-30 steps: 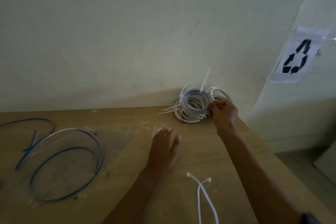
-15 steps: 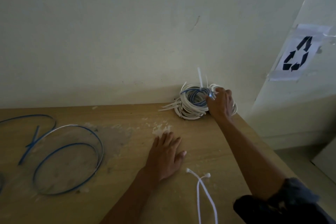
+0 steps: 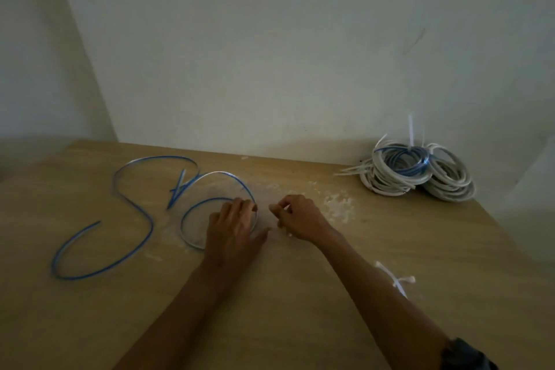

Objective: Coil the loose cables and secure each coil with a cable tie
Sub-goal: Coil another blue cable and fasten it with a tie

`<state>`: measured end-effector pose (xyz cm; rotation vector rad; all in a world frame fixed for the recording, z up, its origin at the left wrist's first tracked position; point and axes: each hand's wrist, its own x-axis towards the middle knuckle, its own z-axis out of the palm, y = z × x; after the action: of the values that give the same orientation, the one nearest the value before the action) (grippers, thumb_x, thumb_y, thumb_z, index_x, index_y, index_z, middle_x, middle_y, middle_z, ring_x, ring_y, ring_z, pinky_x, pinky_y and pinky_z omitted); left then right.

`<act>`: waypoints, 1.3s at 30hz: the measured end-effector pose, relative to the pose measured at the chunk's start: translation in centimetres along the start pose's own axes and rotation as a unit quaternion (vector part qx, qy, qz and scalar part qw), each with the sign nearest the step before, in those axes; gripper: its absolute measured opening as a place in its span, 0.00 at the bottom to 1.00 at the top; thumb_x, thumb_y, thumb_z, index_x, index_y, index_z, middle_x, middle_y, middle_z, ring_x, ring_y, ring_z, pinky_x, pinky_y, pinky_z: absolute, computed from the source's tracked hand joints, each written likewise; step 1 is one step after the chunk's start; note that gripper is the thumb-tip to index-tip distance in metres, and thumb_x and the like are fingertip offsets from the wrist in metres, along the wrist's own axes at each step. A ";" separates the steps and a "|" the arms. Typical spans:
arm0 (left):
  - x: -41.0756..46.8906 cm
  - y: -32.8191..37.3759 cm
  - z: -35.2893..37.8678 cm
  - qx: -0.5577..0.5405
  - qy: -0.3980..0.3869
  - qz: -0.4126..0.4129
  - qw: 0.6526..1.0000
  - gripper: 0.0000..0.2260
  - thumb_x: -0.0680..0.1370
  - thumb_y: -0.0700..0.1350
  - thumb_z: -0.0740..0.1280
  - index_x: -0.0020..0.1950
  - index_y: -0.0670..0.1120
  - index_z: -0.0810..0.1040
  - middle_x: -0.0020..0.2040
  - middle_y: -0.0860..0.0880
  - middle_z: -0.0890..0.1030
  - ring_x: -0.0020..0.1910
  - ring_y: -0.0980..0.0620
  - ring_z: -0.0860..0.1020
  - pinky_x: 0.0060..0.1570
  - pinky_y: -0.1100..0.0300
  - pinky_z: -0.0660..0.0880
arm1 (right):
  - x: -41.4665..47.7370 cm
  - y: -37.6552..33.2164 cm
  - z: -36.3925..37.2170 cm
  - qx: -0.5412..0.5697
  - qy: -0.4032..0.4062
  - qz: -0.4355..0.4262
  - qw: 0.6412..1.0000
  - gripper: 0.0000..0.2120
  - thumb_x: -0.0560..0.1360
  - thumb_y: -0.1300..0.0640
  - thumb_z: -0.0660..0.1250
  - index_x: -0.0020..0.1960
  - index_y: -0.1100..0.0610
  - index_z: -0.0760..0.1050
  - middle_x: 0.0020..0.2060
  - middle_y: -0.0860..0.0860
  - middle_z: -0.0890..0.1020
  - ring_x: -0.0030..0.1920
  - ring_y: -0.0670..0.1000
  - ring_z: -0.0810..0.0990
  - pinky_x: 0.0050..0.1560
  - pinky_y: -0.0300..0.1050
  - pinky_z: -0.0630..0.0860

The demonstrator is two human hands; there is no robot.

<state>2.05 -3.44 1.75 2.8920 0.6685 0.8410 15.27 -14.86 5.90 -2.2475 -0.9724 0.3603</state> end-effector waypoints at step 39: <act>0.2 0.1 -1.3 -0.361 0.249 -0.101 0.893 0.16 0.84 0.46 0.64 0.68 0.39 0.72 0.60 0.44 0.73 0.59 0.50 0.75 0.60 0.60 0.72 | -0.2 -1.0 -1.7 0.249 0.219 -0.038 0.943 0.24 0.85 0.46 0.57 0.32 0.53 0.66 0.25 0.46 0.66 0.26 0.45 0.63 0.30 0.43 0.60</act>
<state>1.54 -3.50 2.94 1.9197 0.5135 1.4384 15.43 -15.33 7.85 -1.7171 -0.6386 0.0516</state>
